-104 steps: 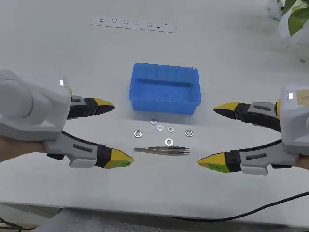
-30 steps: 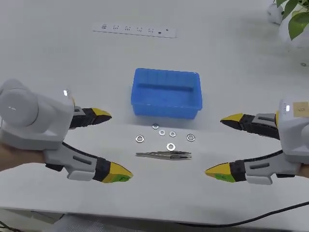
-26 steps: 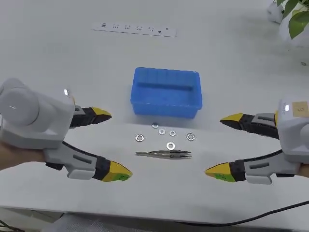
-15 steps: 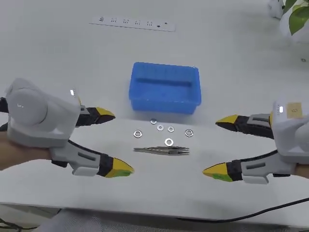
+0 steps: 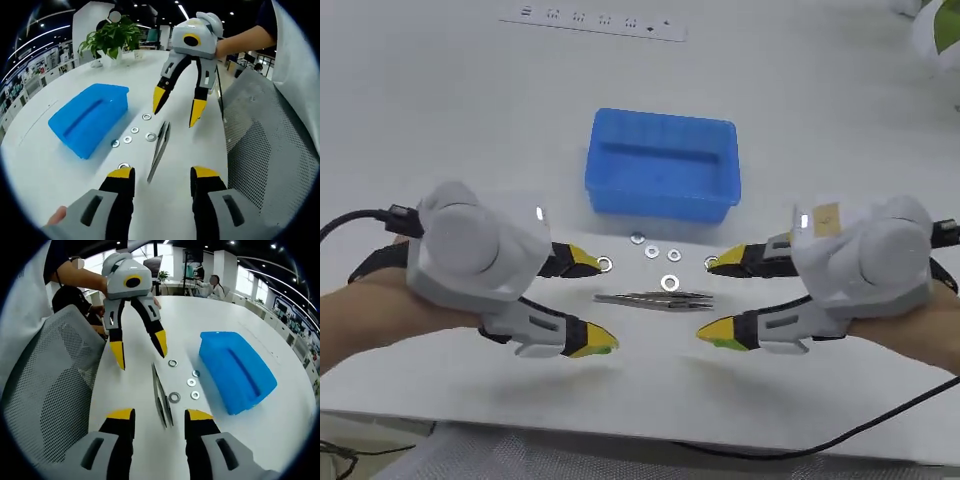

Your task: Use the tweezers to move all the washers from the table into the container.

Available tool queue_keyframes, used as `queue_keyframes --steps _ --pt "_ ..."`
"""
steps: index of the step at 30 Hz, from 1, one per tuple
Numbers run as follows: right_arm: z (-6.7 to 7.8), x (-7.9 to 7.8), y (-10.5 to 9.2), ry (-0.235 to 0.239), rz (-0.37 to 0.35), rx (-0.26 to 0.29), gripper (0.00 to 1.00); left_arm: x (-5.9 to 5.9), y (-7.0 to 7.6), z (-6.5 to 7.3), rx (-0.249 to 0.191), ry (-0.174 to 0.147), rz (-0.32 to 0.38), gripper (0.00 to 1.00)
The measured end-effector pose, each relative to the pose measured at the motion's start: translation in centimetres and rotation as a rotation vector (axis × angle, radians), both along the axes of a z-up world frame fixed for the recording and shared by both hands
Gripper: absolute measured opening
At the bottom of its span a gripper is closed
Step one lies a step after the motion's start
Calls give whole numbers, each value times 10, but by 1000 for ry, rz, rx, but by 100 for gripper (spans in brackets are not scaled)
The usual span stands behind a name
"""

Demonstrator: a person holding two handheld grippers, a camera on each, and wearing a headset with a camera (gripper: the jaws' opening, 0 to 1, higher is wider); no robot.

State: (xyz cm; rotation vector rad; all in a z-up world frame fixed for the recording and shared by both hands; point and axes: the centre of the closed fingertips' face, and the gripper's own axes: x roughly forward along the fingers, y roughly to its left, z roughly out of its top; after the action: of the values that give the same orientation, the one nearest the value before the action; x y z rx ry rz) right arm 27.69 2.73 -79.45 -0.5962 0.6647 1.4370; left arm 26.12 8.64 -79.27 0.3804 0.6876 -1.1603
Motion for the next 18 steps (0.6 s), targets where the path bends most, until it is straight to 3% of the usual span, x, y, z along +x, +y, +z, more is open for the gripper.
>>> queue_keyframes --steps 4,7,12,14,16,18 --pt "-10 0 2 16 32 -50 31 5 -1 -4 14 1 -13 41" --pt "-15 0 6 28 50 -61 28 8 -1 -8 45 -14 -36 36" --pt "-21 -4 12 40 92 -89 25 8 -1 -20 84 -7 -78 31" --pt "-20 -4 16 14 121 -86 23 8 -3 -19 86 -13 -84 30" --pt "-21 -6 17 31 112 -94 22 8 -5 -18 79 -12 -89 28" --pt "-22 -6 20 -10 150 -104 18 6 -7 -18 81 -21 -104 26"
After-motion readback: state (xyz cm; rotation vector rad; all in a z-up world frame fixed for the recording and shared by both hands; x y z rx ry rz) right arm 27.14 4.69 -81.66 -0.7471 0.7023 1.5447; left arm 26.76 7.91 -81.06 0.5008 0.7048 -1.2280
